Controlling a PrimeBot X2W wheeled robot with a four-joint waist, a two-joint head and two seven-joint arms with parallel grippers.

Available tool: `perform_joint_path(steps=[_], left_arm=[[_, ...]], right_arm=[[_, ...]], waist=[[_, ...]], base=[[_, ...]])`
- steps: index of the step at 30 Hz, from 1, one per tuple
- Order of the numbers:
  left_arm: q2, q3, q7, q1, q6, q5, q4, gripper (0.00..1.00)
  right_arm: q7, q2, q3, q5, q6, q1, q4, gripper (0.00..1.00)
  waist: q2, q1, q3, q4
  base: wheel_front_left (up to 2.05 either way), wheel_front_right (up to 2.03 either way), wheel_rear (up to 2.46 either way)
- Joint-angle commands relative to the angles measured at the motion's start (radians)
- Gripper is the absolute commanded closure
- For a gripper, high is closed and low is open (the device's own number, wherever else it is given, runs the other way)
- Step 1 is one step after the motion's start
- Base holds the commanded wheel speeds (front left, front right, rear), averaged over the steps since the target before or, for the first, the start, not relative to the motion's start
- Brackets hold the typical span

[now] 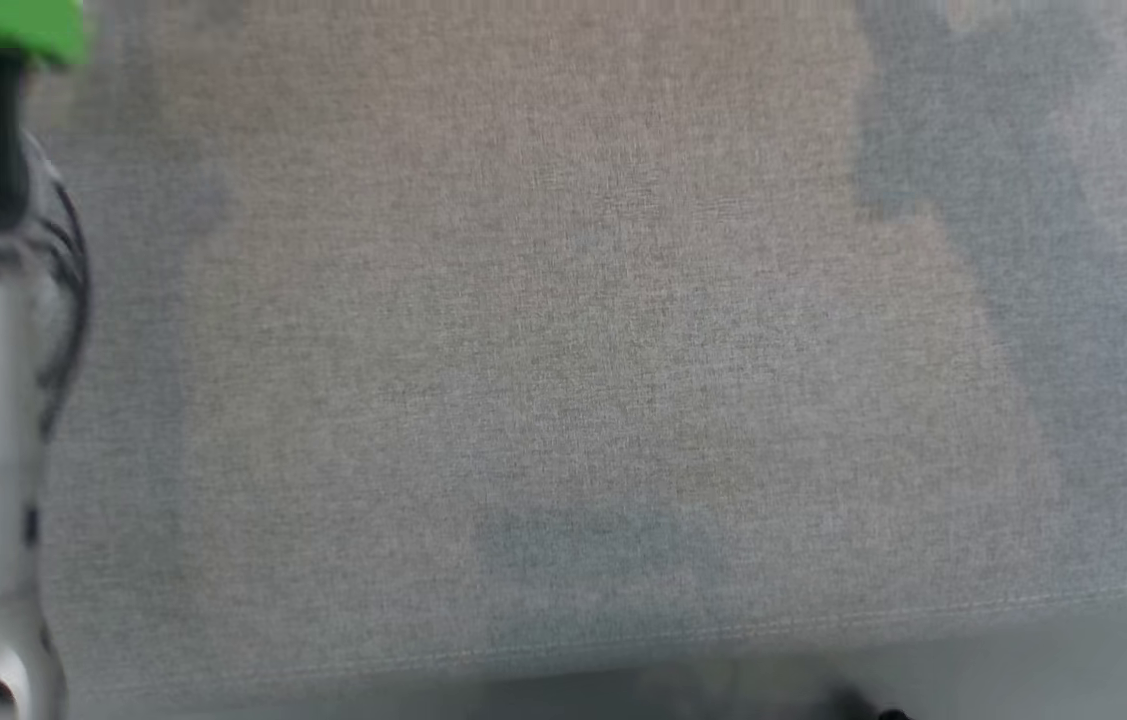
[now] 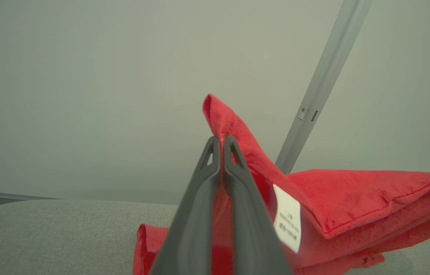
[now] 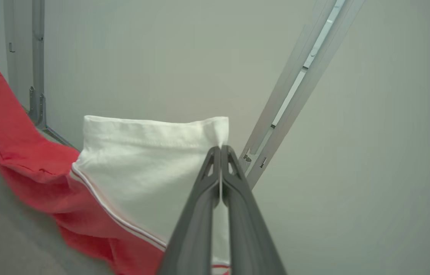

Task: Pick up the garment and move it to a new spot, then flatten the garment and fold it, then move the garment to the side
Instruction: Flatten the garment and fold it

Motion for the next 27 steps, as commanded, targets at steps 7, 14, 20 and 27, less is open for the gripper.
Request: perform_joint_path(steps=[7, 14, 20, 27], left_arm=[[-0.019, -0.039, 0.040, 0.279, 0.057, 0.005, -0.105, 1.00], [-0.042, -0.080, 0.076, 0.499, 0.103, -0.002, -0.141, 1.00], [-0.056, -0.103, 0.118, 0.634, 0.142, -0.016, -0.151, 1.00], [-0.045, -0.128, 0.096, 0.752, 0.139, -0.002, -0.168, 1.00]], right_arm=[[0.122, -0.126, -0.045, 0.097, -0.002, 0.313, -0.219, 1.00], [0.196, -0.174, -0.101, 0.134, -0.002, 0.617, -0.344, 1.00], [0.241, -0.172, -0.153, 0.139, -0.002, 0.829, -0.394, 1.00], [0.312, -0.170, -0.172, 0.199, -0.002, 1.016, -0.429, 1.00]], waist=[[0.0000, 0.0001, -0.145, 0.028], [0.0000, 0.0001, -0.254, 0.044], [0.0000, 0.0001, -0.315, 0.056], [0.0000, 0.0001, -0.356, 0.055]], base=[[0.00, 0.00, 0.00], [0.00, 0.00, 0.00], [0.00, 0.00, 0.00], [0.00, 0.00, 0.00]])
